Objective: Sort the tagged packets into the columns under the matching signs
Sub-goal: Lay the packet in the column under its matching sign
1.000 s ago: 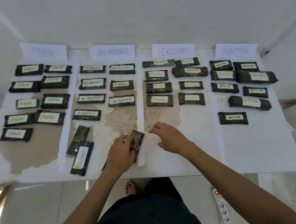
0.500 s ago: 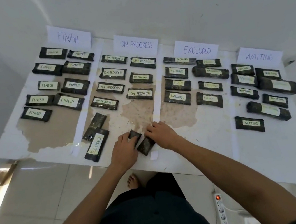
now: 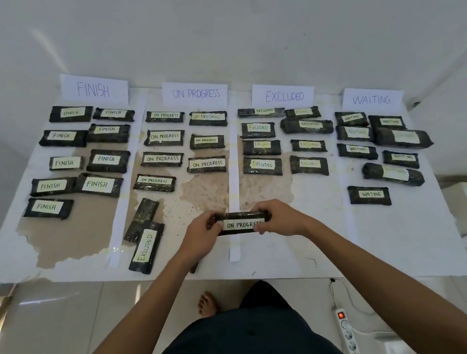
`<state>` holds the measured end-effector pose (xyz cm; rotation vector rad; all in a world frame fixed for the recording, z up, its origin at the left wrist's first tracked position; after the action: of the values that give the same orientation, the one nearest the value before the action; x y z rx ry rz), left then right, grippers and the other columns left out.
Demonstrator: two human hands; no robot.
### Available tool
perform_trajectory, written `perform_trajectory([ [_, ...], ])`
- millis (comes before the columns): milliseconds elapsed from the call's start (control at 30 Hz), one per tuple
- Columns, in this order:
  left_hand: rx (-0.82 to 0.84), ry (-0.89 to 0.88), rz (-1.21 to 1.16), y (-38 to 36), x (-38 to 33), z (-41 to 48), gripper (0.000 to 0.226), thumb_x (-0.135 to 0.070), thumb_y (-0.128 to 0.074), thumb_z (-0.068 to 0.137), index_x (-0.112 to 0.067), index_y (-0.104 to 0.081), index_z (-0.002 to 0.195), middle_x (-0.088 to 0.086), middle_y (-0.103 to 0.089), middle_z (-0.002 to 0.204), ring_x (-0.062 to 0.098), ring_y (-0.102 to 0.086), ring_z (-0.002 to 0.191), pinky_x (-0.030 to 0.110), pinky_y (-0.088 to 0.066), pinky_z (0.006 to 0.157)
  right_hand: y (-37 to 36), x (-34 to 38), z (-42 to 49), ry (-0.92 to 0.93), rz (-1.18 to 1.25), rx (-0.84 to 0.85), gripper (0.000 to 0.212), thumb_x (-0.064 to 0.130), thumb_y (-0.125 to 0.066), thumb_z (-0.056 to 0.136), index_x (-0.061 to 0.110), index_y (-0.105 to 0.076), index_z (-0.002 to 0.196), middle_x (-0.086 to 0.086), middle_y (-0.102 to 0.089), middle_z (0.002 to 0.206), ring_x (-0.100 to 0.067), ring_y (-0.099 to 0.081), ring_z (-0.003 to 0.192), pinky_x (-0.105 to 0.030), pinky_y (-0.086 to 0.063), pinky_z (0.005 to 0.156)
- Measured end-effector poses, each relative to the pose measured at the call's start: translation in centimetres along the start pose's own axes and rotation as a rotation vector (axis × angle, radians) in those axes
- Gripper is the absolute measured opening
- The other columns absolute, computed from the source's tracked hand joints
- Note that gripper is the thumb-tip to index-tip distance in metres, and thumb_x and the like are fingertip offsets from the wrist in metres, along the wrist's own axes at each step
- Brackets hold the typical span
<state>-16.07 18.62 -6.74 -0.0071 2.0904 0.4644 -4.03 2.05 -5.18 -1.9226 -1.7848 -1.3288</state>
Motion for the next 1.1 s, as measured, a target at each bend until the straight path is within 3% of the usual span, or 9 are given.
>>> perform_trajectory([
  [100,0.004,0.043,-0.048,-0.3,-0.3,0.1,0.023,-0.016,-0.051,0.094,-0.014,-0.059,0.115,0.005,-0.066,0.106,0.02,-0.063,0.098,0.038,-0.054,0.085,0.2,-0.4,-1.1,-0.02,0.113,-0.065,0.028,0.011,-0.066,0.085,0.013,-0.059,0.112,-0.005,-0.067,0.097,-0.011,-0.064,0.075,-0.023,-0.053,0.067],
  [167,0.004,0.058,-0.069,-0.7,-0.5,0.1,0.024,-0.016,-0.051,0.094,-0.012,-0.058,0.116,0.007,-0.065,0.108,0.022,-0.064,0.096,0.037,-0.056,0.082,0.2,-0.6,-1.7,-0.006,0.087,-0.143,0.041,0.013,-0.07,0.082,0.018,-0.054,0.119,-0.003,-0.062,0.107,-0.009,-0.063,0.08,-0.021,-0.055,0.07],
  [300,0.016,0.064,-0.078,-1.9,-1.1,-0.1,0.021,-0.014,-0.049,0.095,-0.013,-0.058,0.114,0.006,-0.066,0.104,0.02,-0.067,0.091,0.036,-0.055,0.082,0.0,-0.1,-2.5,0.148,-0.394,-0.242,0.065,0.027,-0.076,0.074,0.023,-0.046,0.132,0.001,-0.05,0.122,-0.014,-0.049,0.107,-0.029,-0.045,0.092],
  [367,0.024,0.062,-0.09,-2.6,-1.5,0.0,0.021,-0.014,-0.049,0.095,-0.012,-0.057,0.115,0.007,-0.066,0.104,0.02,-0.067,0.088,0.035,-0.054,0.08,0.0,0.2,-2.7,0.224,-0.639,-0.284,0.062,0.03,-0.072,0.076,0.022,-0.047,0.132,0.0,-0.047,0.124,-0.019,-0.044,0.108,-0.034,-0.041,0.094],
  [467,0.016,0.054,-0.092,-3.4,-2.1,0.2,0.023,-0.015,-0.049,0.096,-0.011,-0.057,0.116,0.007,-0.066,0.105,0.02,-0.067,0.089,0.028,-0.053,0.075,0.4,0.1,-2.7,0.257,-0.773,-0.314,0.056,0.029,-0.066,0.08,0.02,-0.048,0.132,-0.003,-0.046,0.123,-0.021,-0.043,0.106,-0.034,-0.041,0.091],
  [667,-0.114,0.059,-0.078,-2.8,-2.7,1.2,0.029,-0.021,-0.049,0.095,-0.016,-0.055,0.123,0.003,-0.063,0.107,0.021,-0.059,0.101,0.034,-0.05,0.085,1.2,-0.1,-1.2,0.238,-0.753,-0.335,0.053,0.033,-0.067,0.077,0.018,-0.052,0.126,-0.004,-0.05,0.118,-0.021,-0.046,0.1,-0.034,-0.047,0.083],
  [800,-0.217,0.066,-0.052,-0.9,-1.6,1.6,0.031,-0.022,-0.051,0.095,-0.019,-0.053,0.126,0.001,-0.06,0.114,0.017,-0.057,0.101,0.022,-0.046,0.073,1.6,1.0,1.6,0.225,-0.718,-0.334,0.051,0.033,-0.067,0.076,0.017,-0.053,0.122,-0.004,-0.05,0.114,-0.021,-0.046,0.099,-0.034,-0.048,0.08],
  [933,-0.286,0.061,0.061,1.4,0.0,1.7,0.037,-0.021,-0.054,0.092,-0.016,-0.05,0.129,0.004,-0.057,0.122,0.016,-0.052,0.109,0.03,-0.044,0.092,1.5,2.8,5.4,0.243,-0.693,-0.301,0.048,0.032,-0.067,0.077,0.011,-0.056,0.118,-0.008,-0.051,0.111,-0.026,-0.049,0.1,-0.035,-0.048,0.079],
  [1100,-0.308,0.058,0.197,3.4,1.9,2.0,0.038,-0.015,-0.055,0.091,-0.011,-0.05,0.129,0.011,-0.055,0.124,0.022,-0.052,0.113,0.027,-0.039,0.091,-0.2,4.7,10.2,0.25,-0.742,-0.233,0.05,0.033,-0.067,0.079,0.011,-0.053,0.121,-0.009,-0.048,0.116,-0.027,-0.047,0.103,-0.037,-0.045,0.083],
])
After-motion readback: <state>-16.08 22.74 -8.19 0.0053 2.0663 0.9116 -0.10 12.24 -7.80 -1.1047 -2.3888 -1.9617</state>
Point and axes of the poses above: each hand's wrist, its own z-axis towards the middle knuckle, its own y-axis out of the back of the hand, x = y × z, the point moved 3 cm from there along z, towards the middle knuckle
